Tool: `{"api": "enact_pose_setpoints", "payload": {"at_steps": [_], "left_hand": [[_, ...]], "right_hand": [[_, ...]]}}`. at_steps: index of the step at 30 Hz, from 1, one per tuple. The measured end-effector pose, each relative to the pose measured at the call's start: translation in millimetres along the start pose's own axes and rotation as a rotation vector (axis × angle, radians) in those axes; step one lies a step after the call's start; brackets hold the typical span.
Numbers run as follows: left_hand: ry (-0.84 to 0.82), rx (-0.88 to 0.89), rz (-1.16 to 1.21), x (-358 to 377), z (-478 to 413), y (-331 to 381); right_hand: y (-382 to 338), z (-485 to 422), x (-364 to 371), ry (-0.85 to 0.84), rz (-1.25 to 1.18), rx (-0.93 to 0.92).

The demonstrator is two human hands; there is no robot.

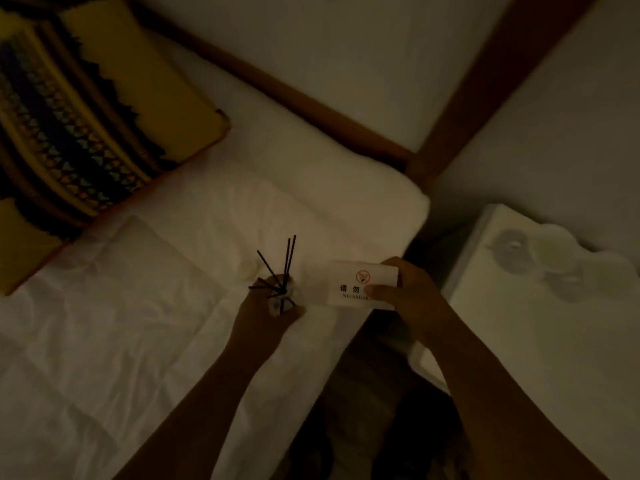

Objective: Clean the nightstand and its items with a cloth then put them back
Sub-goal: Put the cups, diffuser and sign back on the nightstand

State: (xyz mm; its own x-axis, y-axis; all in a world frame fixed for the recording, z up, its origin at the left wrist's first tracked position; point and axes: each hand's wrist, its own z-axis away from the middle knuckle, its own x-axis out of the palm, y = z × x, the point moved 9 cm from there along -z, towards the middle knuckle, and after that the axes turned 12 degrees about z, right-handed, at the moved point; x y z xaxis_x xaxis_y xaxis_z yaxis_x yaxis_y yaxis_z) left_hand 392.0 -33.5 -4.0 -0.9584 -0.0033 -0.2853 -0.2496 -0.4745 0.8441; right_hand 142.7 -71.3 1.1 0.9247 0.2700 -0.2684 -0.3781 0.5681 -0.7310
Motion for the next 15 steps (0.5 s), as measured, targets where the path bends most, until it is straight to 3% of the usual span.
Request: {"api": "enact_pose_setpoints", "payload": {"at_steps": [7,15], "left_hand": [[-0.418,0.107,-0.010,222.6,28.3,84.7],[-0.664,0.284,-0.193,408.2,89.4,120.4]], "right_hand": [[96.6,78.0,-190.2,0.228,-0.061,0.016],[231.7,148.6,-339.2,0.486,-0.107,0.095]]}}
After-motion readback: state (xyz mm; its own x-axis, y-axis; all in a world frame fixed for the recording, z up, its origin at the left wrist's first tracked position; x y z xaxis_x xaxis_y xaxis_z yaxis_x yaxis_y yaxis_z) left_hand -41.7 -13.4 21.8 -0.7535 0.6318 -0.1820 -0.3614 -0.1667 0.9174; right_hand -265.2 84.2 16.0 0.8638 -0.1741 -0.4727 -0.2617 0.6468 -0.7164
